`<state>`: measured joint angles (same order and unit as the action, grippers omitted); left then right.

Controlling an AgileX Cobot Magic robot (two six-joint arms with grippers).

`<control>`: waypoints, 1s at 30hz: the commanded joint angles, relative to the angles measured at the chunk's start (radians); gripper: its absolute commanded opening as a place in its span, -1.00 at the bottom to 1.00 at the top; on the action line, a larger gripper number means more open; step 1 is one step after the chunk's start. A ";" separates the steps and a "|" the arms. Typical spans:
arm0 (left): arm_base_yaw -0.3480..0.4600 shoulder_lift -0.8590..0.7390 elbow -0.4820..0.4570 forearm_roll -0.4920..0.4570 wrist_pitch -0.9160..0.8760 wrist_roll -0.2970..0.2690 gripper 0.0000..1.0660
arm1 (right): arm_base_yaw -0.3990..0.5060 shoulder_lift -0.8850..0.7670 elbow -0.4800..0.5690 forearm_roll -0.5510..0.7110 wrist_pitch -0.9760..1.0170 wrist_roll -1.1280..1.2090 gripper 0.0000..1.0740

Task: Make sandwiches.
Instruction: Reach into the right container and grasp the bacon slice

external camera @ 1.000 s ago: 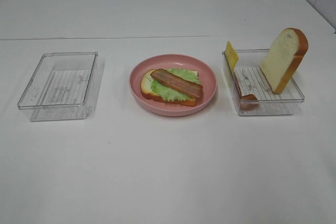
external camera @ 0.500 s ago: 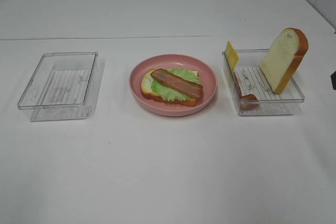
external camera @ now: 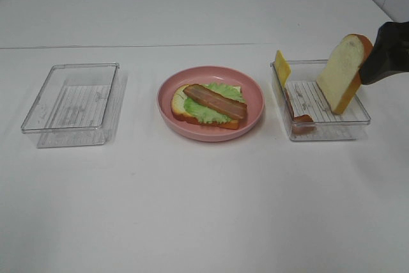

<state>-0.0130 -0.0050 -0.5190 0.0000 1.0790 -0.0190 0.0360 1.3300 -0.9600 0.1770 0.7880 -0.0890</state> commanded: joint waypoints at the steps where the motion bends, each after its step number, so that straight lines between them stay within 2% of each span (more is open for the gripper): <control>1: 0.002 -0.014 0.003 -0.007 -0.004 -0.004 0.89 | 0.001 0.045 -0.040 0.039 0.028 -0.025 0.84; 9: 0.002 -0.014 0.003 -0.007 -0.004 -0.004 0.89 | 0.003 0.137 -0.091 0.101 0.054 -0.043 0.84; 12: 0.002 -0.014 0.003 -0.007 -0.004 -0.004 0.89 | 0.049 0.165 -0.107 0.075 0.061 -0.043 0.84; 13: 0.002 -0.014 0.003 -0.007 -0.004 -0.004 0.89 | 0.100 0.185 -0.120 0.037 0.060 -0.042 0.84; 14: 0.002 -0.014 0.003 -0.007 -0.004 -0.004 0.89 | 0.100 0.185 -0.120 0.037 0.060 -0.042 0.84; 16: 0.002 -0.014 0.003 -0.007 -0.004 -0.004 0.89 | 0.180 0.228 -0.144 -0.037 0.056 0.008 0.84; 19: 0.002 -0.014 0.003 -0.007 -0.004 -0.004 0.89 | 0.228 0.281 -0.177 -0.108 0.057 0.089 0.84; 22: 0.002 -0.014 0.003 -0.007 -0.004 -0.004 0.89 | 0.237 0.300 -0.191 -0.128 0.060 0.101 0.84; 24: 0.002 -0.014 0.003 -0.007 -0.004 -0.004 0.89 | 0.256 0.375 -0.254 -0.139 0.075 0.136 0.84; 30: 0.002 -0.014 0.003 -0.007 -0.004 -0.004 0.89 | 0.256 0.454 -0.334 -0.133 0.117 0.145 0.84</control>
<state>-0.0130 -0.0050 -0.5190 0.0000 1.0790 -0.0190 0.2910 1.7600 -1.2680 0.0500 0.8830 0.0470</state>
